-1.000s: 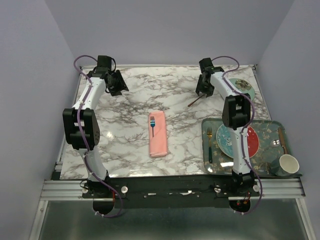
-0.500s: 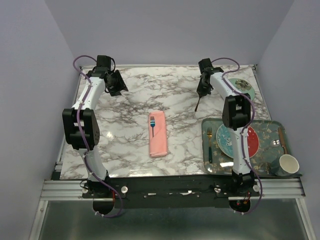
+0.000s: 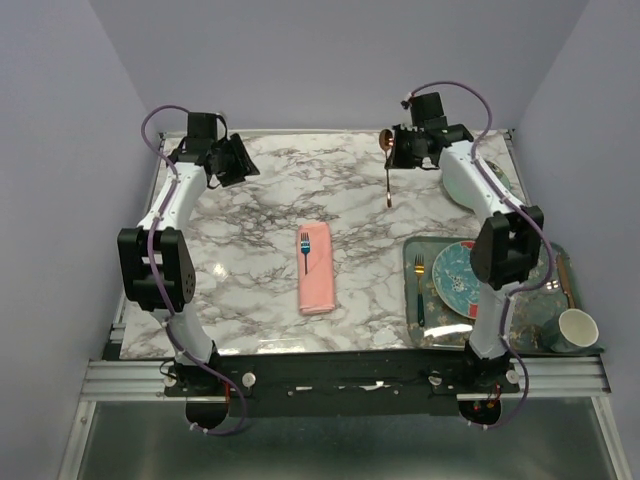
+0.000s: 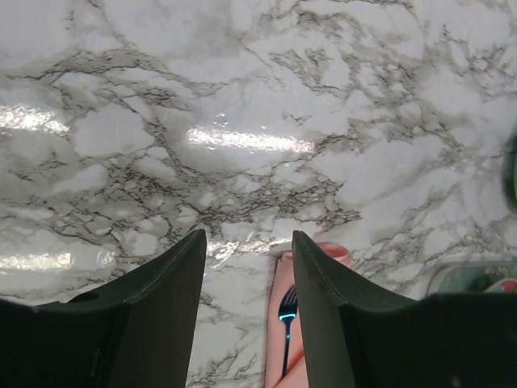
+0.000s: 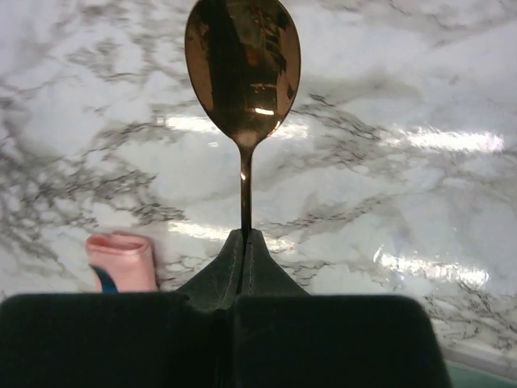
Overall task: Fold the napkin into a case and place the utensils inside
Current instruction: Pass from the right arm to the left, then insert the spoon into the folded napkin.
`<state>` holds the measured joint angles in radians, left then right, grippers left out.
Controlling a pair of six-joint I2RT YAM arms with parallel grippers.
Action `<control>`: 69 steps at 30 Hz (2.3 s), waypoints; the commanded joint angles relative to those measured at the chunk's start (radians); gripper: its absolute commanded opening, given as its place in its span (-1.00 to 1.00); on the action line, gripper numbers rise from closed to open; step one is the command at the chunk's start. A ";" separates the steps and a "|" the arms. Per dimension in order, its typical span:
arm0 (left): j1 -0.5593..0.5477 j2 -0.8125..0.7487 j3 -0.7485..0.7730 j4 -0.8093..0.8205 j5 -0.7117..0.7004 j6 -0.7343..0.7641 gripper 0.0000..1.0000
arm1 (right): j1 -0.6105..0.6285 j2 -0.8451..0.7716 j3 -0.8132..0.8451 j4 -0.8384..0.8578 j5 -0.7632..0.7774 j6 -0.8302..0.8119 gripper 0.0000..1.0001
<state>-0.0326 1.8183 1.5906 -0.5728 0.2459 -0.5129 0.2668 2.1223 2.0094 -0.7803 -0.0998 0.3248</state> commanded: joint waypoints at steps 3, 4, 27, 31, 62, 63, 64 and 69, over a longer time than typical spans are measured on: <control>-0.022 -0.073 -0.018 0.249 0.368 0.042 0.14 | 0.100 -0.275 -0.313 0.275 -0.208 -0.255 -0.99; -0.038 -0.071 -0.008 0.267 0.400 0.040 0.16 | 0.110 -0.319 -0.334 0.297 -0.222 -0.269 -0.99; -0.270 -0.071 -0.050 0.438 0.510 -0.142 0.00 | 0.259 -0.504 -0.528 0.385 -0.290 -0.418 -0.99; -0.270 -0.051 -0.029 0.395 0.509 -0.118 -0.56 | 0.269 -0.504 -0.528 0.383 -0.288 -0.418 -0.99; -0.110 0.400 0.393 -0.269 0.883 1.045 -1.00 | 0.023 -0.332 -0.319 -0.048 -0.676 -0.380 1.00; -0.110 0.409 0.399 -0.268 0.883 1.050 -1.00 | 0.023 -0.334 -0.319 -0.051 -0.673 -0.382 1.00; -0.110 0.417 0.405 -0.268 0.883 1.050 -1.00 | 0.023 -0.334 -0.319 -0.053 -0.672 -0.380 1.00; -0.110 0.476 0.462 -0.268 0.885 1.036 -1.00 | 0.023 -0.340 -0.328 -0.053 -0.673 -0.379 1.00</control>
<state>-0.1478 2.2543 1.9926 -0.8196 1.0893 0.4942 0.2890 1.7813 1.6543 -0.8070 -0.7643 -0.0425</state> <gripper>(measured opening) 0.013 0.998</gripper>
